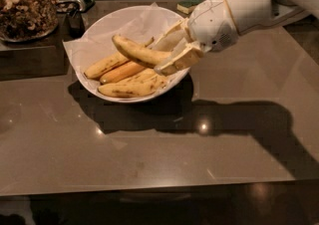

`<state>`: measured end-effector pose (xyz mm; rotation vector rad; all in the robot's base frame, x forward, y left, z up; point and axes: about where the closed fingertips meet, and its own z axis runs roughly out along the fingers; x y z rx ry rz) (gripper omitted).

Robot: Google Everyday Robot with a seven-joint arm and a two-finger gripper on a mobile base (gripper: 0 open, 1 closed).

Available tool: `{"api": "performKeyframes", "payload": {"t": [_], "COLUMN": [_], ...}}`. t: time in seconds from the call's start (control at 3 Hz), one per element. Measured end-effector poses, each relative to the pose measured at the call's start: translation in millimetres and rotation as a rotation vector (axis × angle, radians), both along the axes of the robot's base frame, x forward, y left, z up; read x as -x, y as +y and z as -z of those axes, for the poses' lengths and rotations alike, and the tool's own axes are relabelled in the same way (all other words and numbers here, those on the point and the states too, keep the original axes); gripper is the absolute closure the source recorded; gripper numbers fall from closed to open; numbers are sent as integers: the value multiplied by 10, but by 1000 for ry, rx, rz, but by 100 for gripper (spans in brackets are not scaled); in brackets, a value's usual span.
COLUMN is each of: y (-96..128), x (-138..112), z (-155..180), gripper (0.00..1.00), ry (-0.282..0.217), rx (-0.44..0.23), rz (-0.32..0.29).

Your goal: Pick banana from white bowl

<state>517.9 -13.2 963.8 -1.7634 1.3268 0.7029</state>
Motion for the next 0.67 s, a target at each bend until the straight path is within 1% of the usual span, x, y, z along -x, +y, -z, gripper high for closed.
{"api": "performKeyframes", "payload": {"t": [0.33, 0.67], "y": [-213, -236], "x": [300, 316], "z": [-408, -429], "gripper": [100, 100], "ry": [-53, -55], "rx": [-26, -28], "rz": [25, 31]}}
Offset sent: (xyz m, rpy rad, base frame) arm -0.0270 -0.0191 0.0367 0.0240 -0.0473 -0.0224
